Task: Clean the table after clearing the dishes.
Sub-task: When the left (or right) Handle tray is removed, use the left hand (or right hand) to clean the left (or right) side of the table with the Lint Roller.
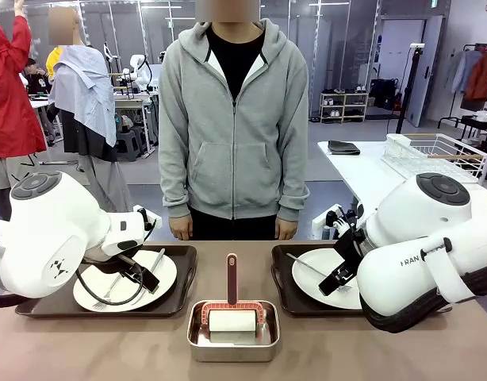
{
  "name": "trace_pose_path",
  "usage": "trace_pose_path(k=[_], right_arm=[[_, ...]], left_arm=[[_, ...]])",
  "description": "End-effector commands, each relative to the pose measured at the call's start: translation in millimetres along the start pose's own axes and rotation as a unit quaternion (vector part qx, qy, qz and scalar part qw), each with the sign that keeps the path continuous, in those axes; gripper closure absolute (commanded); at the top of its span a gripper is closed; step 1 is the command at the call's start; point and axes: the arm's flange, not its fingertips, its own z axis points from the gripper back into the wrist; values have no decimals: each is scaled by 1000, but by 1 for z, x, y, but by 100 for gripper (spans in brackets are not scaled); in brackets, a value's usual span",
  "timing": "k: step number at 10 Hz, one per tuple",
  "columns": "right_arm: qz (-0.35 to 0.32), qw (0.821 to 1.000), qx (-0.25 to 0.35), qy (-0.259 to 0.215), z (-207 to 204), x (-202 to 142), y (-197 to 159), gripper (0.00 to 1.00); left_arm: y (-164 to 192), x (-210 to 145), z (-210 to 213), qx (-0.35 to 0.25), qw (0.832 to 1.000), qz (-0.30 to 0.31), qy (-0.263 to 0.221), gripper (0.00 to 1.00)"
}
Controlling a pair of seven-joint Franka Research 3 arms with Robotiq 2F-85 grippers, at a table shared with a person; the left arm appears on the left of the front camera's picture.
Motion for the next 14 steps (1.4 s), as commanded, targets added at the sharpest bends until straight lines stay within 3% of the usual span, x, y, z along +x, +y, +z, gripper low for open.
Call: trace_pose_path(k=[1,2,4,6,8,10,11,14], right_arm=[[0,1000,0,0,0,0,1,0],[0,1000,0,0,0,0,0,0],[-19,999,45,13,19,31,-30,0],[-50,990,132,21,43,53,-67,0],[-123,961,247,-1,65,51,-109,0],[-219,914,336,-63,89,17,-148,0],[-276,877,378,-111,106,-18,-165,0],[-407,787,387,-257,151,-134,-226,0]], left_arm=[[0,0,0,0,1000,0,0,0],[6,9,4,13,1000,-19,10,0],[24,31,22,-20,1000,-13,8,0],[56,47,48,-137,990,29,3,0],[109,41,78,-283,953,95,-45,0],[159,2,96,-384,902,159,-118,0],[186,-33,106,-410,872,207,-167,0],[242,-139,129,-389,800,368,-270,0]])
